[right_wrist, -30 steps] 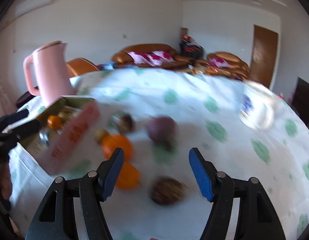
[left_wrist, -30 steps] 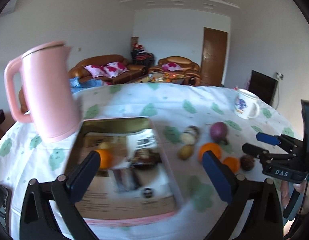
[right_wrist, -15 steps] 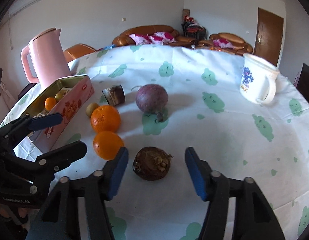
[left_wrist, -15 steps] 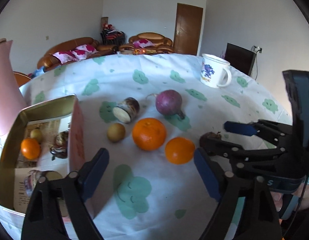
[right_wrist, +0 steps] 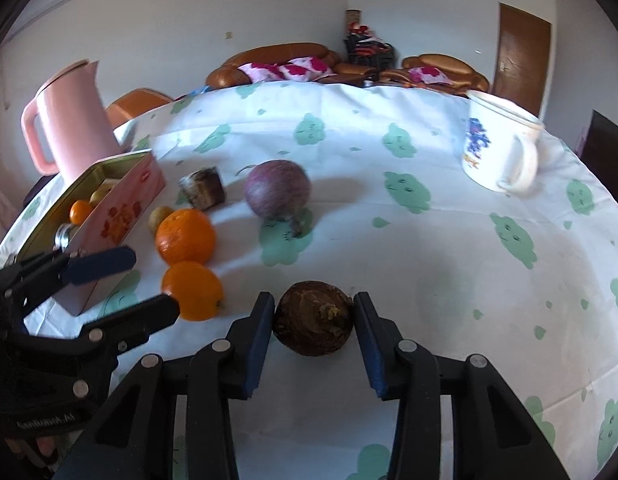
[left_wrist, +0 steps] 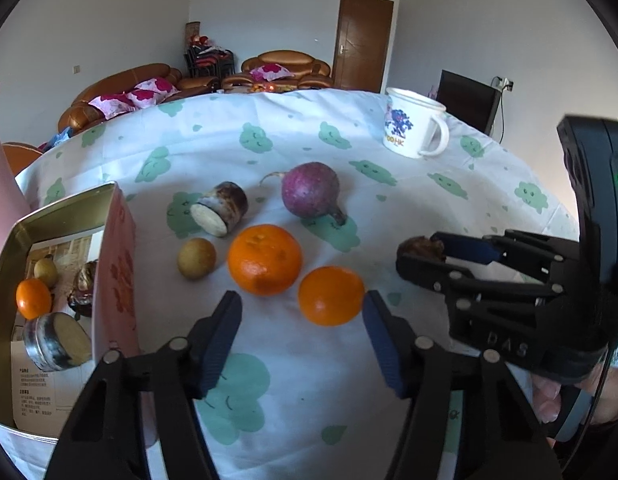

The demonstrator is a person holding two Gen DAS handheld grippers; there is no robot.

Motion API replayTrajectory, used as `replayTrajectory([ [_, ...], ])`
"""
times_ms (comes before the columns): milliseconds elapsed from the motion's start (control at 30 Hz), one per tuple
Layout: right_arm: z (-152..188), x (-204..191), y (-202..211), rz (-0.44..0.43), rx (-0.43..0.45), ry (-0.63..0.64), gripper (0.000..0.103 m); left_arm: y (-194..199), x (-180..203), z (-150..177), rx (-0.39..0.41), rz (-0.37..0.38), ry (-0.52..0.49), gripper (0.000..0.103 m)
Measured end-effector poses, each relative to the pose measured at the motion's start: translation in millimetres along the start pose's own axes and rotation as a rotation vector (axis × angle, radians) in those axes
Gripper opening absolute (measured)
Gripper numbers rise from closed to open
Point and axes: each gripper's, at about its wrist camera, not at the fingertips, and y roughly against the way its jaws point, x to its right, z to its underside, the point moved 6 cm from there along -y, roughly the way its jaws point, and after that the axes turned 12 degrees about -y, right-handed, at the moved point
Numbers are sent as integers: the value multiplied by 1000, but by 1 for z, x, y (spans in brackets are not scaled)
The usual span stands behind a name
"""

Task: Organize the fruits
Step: 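Close the right tool on the brown round fruit while the left tool grasps a mandarin orange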

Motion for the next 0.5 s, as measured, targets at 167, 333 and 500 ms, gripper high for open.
replayTrajectory([
  [167,-2,4,1,2,3,-23,43,-9,10,-2,-26,26,-4,64],
  [333,-2,7,1,13,6,-35,43,-23,14,-4,-66,78,19,48],
  [500,-2,5,0,11,0,-25,43,-29,8,-2,-76,128,74,42],
])
